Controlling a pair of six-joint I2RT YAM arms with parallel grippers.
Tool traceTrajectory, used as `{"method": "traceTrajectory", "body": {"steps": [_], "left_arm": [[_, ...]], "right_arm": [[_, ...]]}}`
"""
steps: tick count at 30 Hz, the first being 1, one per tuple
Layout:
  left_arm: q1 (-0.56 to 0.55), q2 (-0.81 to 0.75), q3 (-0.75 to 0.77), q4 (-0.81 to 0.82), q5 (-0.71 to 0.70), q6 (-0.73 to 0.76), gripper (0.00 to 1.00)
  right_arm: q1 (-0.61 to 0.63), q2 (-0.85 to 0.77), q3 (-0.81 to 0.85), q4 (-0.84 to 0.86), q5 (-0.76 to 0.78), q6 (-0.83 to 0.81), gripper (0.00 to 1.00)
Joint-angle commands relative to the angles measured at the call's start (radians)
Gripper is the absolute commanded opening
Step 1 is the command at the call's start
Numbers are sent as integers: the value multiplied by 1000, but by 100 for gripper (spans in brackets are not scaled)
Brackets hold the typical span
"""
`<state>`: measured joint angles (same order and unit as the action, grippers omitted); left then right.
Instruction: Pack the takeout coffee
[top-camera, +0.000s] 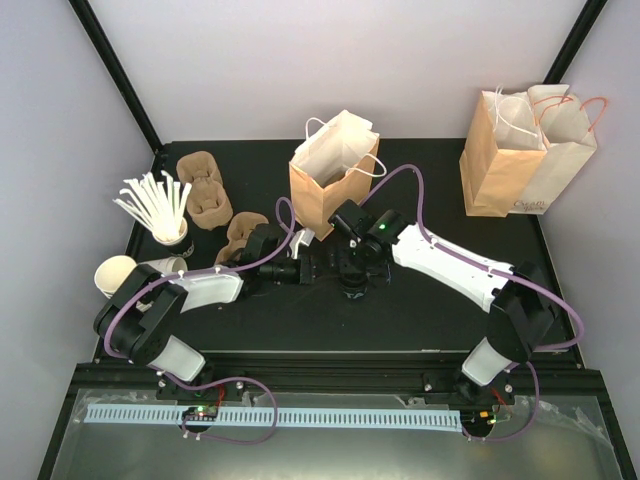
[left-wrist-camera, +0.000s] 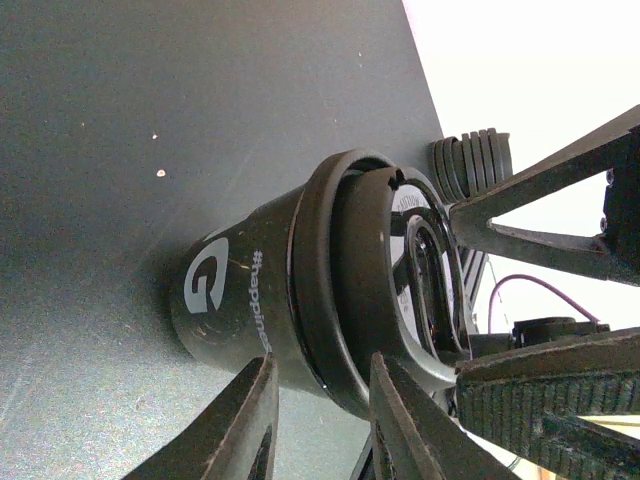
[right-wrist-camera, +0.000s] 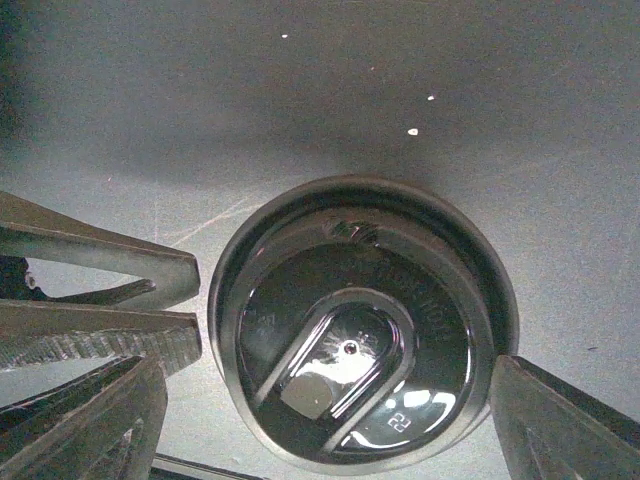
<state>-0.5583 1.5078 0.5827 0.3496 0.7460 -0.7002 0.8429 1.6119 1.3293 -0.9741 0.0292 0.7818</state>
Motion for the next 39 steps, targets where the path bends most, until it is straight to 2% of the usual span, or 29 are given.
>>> {"method": "traceTrajectory", "body": {"steps": [1,39], "left_arm": [[-6,9,2,25,17,2,28],[-6,12,9,21,23,1,28]], "right_arm": [[6,-11,5,-13,28,0,90],[5,23,-44,20,44,1,84]]}}
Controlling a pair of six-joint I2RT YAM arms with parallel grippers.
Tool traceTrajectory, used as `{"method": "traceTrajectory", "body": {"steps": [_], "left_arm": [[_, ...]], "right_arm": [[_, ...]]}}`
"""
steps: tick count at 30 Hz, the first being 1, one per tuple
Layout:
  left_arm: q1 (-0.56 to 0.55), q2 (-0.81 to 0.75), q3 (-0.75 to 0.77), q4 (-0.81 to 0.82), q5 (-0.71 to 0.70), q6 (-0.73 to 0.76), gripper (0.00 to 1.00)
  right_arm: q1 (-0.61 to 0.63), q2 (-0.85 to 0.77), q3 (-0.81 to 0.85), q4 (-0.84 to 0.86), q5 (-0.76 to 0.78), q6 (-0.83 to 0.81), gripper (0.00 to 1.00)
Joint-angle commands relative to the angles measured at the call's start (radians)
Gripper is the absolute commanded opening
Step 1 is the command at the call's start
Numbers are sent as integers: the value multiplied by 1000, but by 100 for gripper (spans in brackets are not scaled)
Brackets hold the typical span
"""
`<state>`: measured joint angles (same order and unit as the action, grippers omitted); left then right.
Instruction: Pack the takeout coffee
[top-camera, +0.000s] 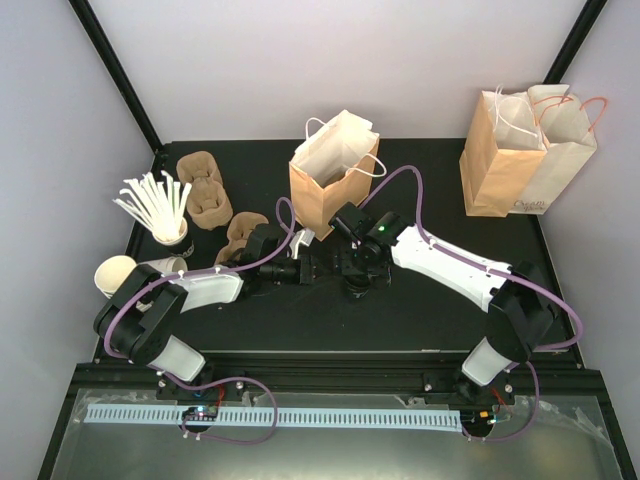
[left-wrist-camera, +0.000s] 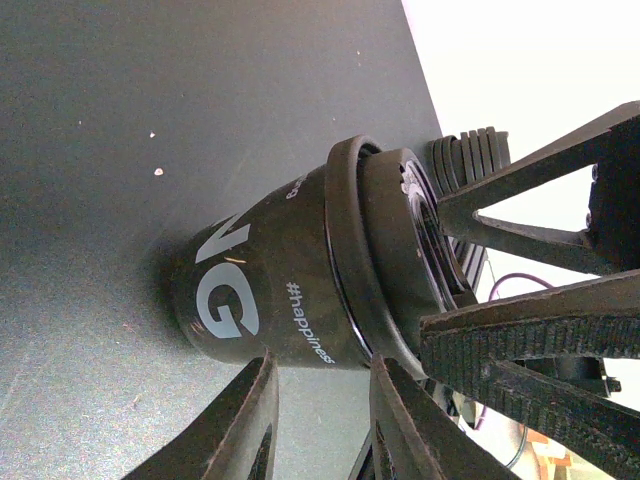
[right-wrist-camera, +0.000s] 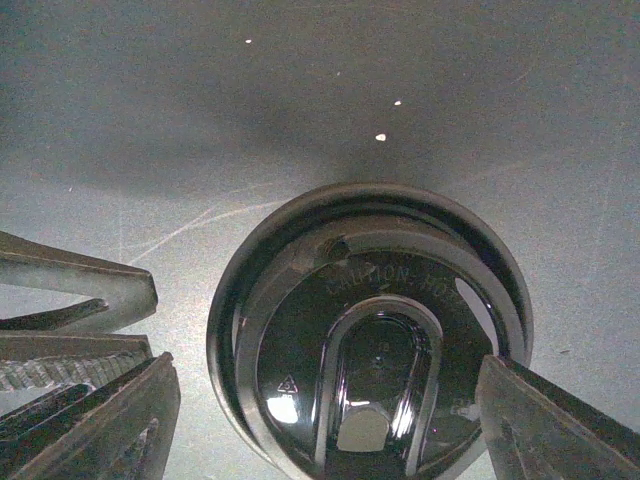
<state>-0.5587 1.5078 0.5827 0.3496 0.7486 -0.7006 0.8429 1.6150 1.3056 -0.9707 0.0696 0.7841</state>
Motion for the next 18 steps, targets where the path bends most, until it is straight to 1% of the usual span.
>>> {"method": "traceTrajectory", "body": {"steps": [1,18], "left_arm": [[-5,13,9,22,20,1,28],[-6,15,25,10,21,3,28]], "right_arm": [[7,23,-22,17,4,-2,83],[5,28,-45,26,5,-10,81]]}}
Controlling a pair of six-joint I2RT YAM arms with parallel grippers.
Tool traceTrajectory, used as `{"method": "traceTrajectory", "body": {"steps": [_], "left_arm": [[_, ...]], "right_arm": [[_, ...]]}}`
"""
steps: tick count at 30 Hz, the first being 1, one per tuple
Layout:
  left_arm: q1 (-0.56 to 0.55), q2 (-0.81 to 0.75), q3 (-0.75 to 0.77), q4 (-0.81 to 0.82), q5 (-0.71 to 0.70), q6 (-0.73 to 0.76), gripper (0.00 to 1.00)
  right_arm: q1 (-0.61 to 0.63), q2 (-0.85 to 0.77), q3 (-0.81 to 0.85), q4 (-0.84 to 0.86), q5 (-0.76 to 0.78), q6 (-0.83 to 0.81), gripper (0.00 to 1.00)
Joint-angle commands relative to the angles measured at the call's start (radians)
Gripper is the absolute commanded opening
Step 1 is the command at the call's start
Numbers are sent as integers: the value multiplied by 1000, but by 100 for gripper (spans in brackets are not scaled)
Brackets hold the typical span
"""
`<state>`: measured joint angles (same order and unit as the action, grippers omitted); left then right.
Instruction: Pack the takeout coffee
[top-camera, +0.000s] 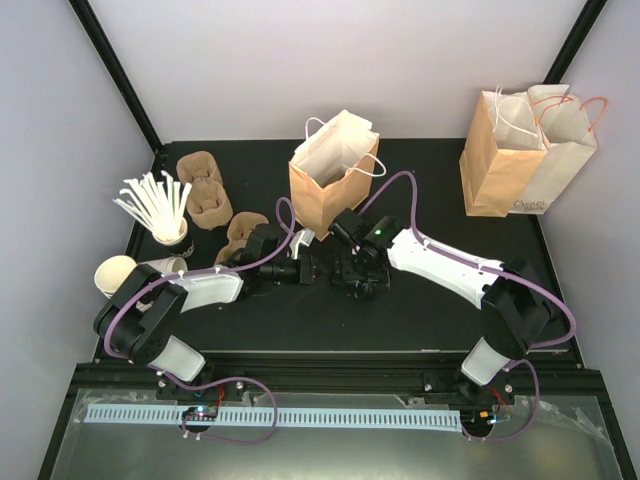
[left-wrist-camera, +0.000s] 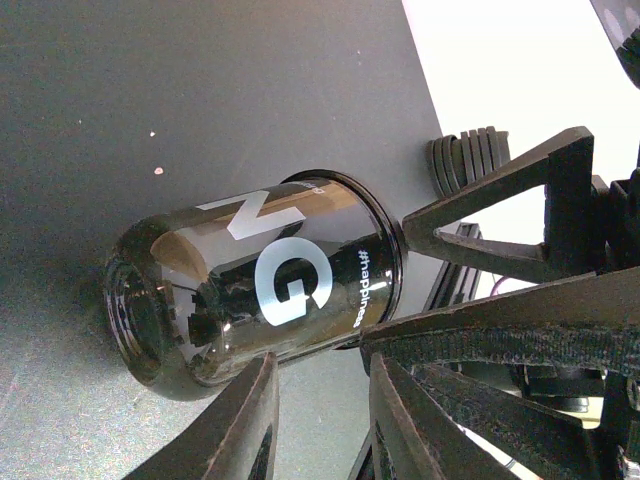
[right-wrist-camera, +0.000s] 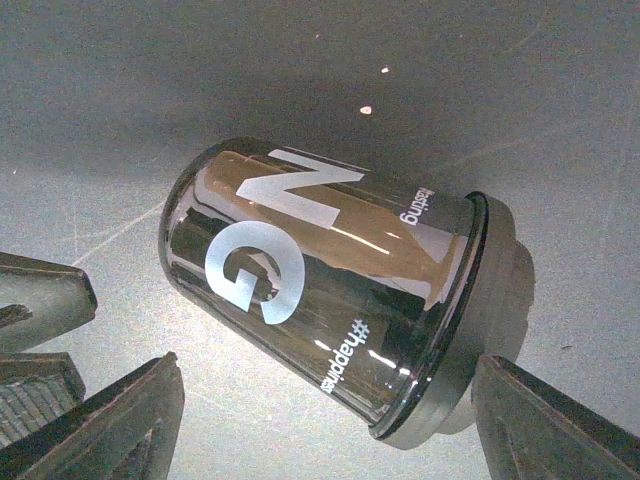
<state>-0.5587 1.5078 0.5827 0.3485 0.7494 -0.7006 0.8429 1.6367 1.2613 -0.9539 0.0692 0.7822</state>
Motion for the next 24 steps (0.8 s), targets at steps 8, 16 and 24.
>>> {"method": "traceTrajectory", "body": {"steps": [8,16,24], "left_arm": [[-6,17,28,6,21,5,28],[-6,10,28,-38,7,43,28],[-6,-18,56,-142,-42,111,31]], "right_arm": [[5,0,11,2,7,-12,82],[5,-44,22,-23,33,-28,84],[-2,-80,-4,4,25,-34,89]]}}
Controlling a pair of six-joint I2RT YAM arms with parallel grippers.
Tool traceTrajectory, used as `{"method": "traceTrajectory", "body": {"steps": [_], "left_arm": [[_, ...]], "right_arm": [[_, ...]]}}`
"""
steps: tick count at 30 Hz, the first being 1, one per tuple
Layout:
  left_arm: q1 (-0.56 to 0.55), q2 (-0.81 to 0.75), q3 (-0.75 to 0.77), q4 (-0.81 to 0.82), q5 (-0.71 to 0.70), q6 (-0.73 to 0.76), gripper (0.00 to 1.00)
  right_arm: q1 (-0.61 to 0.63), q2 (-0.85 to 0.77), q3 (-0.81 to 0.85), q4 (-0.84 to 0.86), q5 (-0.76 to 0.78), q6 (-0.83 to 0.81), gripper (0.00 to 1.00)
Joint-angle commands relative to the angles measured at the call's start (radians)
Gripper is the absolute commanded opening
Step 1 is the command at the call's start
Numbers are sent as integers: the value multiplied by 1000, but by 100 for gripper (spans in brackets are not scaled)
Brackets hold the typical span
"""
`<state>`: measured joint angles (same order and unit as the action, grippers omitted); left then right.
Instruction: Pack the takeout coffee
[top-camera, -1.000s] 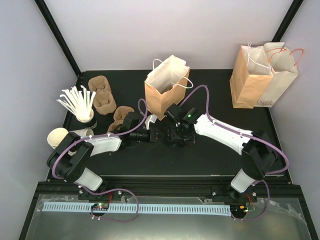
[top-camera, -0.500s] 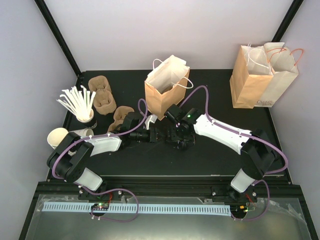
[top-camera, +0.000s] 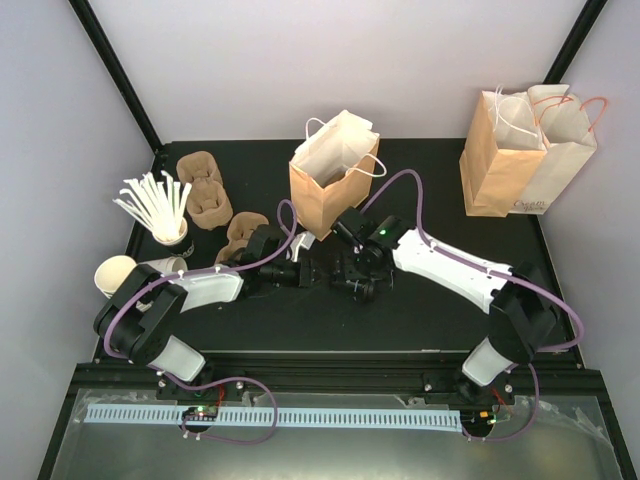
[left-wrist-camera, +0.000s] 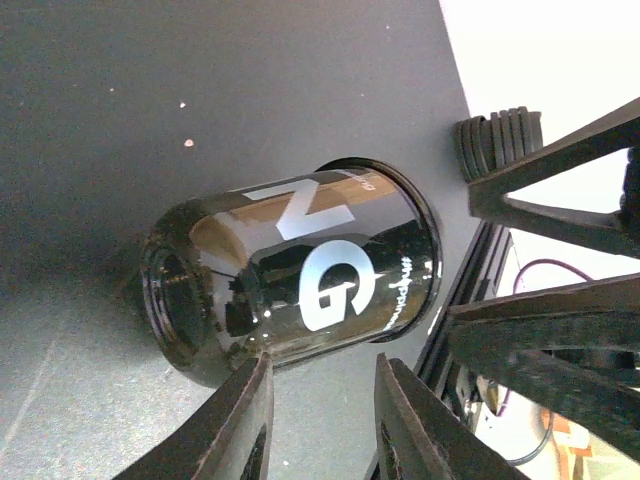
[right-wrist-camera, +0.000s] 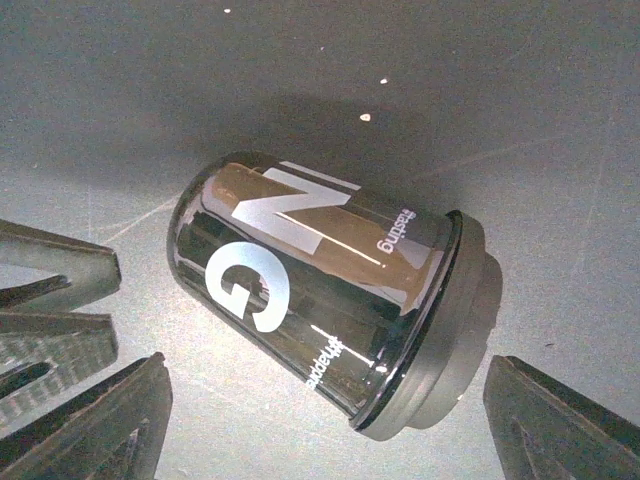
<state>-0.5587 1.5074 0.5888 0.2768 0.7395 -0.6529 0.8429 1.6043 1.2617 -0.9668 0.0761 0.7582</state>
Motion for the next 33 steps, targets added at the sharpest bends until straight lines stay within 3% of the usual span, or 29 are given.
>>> {"method": "traceTrajectory", "body": {"steps": [1,9,20,26,29,33], "left_arm": [[-5,-23,55,-90,-42,73,32],[-4,-48,78,-184,-105,129,40],[-6,-63,79,-221,-124,164,60],[-7,-72,86,-246,-147,198,75],[-6,-80,93,-267,-167,213,98],[-7,-100,94,-294,-204,232,99]], "right_arm": [[-7,-58,-11,23,18,-10,90],[-34,-147,-52,59,25,-30,94],[-78,-306,-172,83,32,-37,95],[-79,-402,-273,99,33,-56,95],[-79,-452,-321,115,37,-58,95],[-80,-501,-386,151,36,-63,95]]}}
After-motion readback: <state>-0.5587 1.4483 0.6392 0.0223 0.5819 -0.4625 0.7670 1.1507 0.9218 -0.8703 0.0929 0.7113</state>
